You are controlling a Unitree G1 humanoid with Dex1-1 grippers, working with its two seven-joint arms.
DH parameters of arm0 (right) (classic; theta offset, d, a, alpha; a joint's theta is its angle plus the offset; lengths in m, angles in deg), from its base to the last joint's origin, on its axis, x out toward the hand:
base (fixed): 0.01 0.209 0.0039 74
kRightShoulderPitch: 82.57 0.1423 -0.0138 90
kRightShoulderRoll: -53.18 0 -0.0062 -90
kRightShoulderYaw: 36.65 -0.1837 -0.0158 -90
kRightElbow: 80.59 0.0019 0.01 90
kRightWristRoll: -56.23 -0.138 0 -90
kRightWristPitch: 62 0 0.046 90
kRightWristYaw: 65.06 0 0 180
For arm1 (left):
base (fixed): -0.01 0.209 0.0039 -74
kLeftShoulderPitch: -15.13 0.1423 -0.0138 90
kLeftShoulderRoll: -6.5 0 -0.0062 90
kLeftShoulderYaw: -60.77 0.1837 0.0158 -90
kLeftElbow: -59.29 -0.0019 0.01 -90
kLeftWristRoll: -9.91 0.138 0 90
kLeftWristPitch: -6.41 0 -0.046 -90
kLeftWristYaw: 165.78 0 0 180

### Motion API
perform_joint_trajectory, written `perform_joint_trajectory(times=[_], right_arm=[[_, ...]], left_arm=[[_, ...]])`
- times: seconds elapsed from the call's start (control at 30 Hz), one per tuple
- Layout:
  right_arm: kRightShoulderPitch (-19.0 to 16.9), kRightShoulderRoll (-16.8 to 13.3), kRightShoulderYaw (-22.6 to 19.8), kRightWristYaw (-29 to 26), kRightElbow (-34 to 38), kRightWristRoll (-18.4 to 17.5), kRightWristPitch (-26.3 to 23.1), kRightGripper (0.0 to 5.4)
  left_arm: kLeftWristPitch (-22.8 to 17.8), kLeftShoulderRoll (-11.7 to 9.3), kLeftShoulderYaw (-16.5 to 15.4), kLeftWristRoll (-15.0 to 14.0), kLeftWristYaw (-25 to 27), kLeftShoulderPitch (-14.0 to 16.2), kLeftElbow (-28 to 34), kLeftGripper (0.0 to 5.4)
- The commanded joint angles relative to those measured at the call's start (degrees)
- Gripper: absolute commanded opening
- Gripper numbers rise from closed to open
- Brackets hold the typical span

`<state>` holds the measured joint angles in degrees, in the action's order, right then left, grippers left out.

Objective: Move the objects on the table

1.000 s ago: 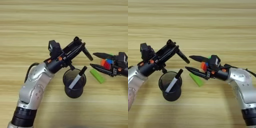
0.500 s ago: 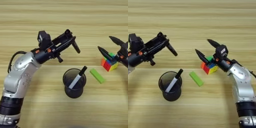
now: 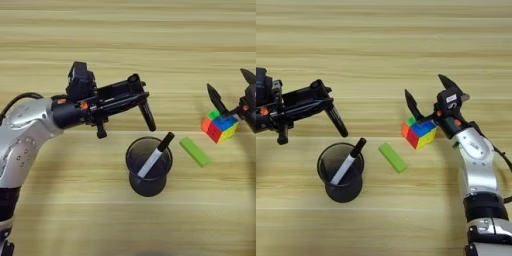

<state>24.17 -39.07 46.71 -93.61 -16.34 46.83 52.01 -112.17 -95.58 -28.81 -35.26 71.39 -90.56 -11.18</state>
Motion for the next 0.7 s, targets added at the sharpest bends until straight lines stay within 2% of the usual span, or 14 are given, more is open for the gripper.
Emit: perform_joint_trajectory(times=[0.03,0.3,0.5,0.7], right_arm=[[1.9,0.4,0.5,1.4,-2.9,1.9,2.3,5.4],[2.6,0.3,0.8,2.0,-4.3,2.1,3.8,5.4],[2.5,0.3,0.9,2.3,-3.5,2.1,3.9,5.4],[2.5,0.4,1.0,2.4,-3.3,2.0,4.0,5.4]], left_arm=[[-2.0,-1.6,-0.2,-1.6,1.6,-0.7,1.5,1.04],[-1.9,-3.6,3.5,1.1,5.7,0.5,0.8,1.04],[1.1,-3.9,7.8,7.3,7.5,1.1,-1.9,1.04],[3.2,-3.7,9.3,10.3,8.7,1.5,-3.5,1.04]])
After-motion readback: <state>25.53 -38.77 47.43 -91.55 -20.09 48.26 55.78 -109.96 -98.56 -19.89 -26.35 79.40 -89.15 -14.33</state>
